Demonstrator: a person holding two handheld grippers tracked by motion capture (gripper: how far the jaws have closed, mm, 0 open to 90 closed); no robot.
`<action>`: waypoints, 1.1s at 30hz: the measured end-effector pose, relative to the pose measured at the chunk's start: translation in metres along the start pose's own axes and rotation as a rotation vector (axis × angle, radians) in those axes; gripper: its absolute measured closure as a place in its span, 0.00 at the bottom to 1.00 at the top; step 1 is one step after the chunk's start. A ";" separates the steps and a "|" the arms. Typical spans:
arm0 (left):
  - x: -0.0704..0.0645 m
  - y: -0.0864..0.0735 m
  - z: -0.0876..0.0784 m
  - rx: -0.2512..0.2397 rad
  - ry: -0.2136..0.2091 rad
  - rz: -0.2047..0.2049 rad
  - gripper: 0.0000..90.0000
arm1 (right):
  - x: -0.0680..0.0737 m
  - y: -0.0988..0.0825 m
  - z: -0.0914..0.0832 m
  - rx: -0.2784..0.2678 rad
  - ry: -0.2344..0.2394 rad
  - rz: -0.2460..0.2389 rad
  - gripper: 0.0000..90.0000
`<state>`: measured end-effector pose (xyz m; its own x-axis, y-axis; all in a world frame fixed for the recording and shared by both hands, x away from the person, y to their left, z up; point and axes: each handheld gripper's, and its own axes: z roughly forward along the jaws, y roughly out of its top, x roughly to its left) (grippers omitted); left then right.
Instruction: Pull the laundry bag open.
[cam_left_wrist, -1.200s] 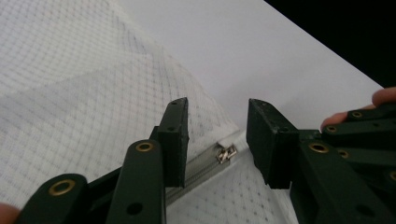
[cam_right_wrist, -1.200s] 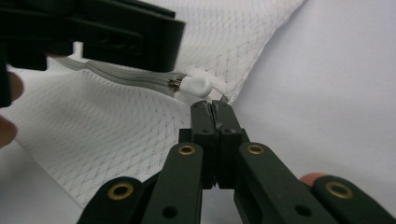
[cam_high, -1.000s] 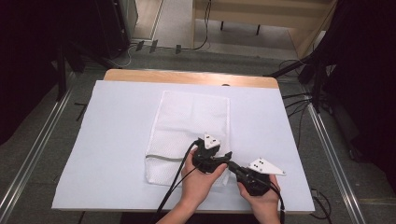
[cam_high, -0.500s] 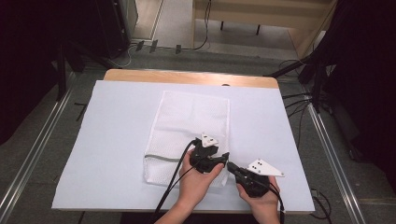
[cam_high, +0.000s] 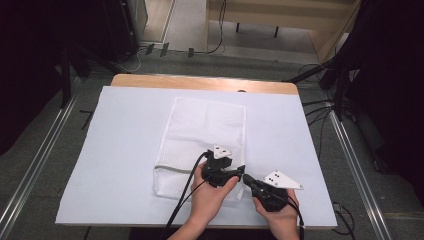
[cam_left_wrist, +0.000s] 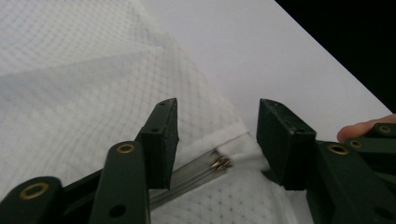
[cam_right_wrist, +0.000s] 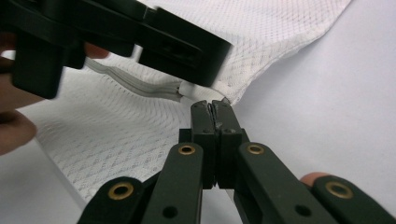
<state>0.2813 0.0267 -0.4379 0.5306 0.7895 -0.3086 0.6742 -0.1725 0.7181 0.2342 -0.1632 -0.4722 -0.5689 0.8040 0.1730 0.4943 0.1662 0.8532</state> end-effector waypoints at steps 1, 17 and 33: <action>0.004 -0.004 -0.003 0.009 -0.006 -0.004 0.58 | -0.001 0.000 -0.001 -0.006 -0.001 0.004 1.00; 0.015 -0.017 -0.010 0.031 -0.103 -0.023 0.75 | -0.002 0.001 -0.001 -0.010 -0.012 0.009 1.00; 0.019 -0.019 -0.011 0.039 -0.162 0.009 0.98 | 0.000 0.002 -0.003 -0.020 -0.007 0.017 1.00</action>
<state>0.2727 0.0518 -0.4506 0.6105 0.6833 -0.4005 0.6865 -0.2043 0.6979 0.2335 -0.1646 -0.4694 -0.5561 0.8104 0.1844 0.4908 0.1412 0.8597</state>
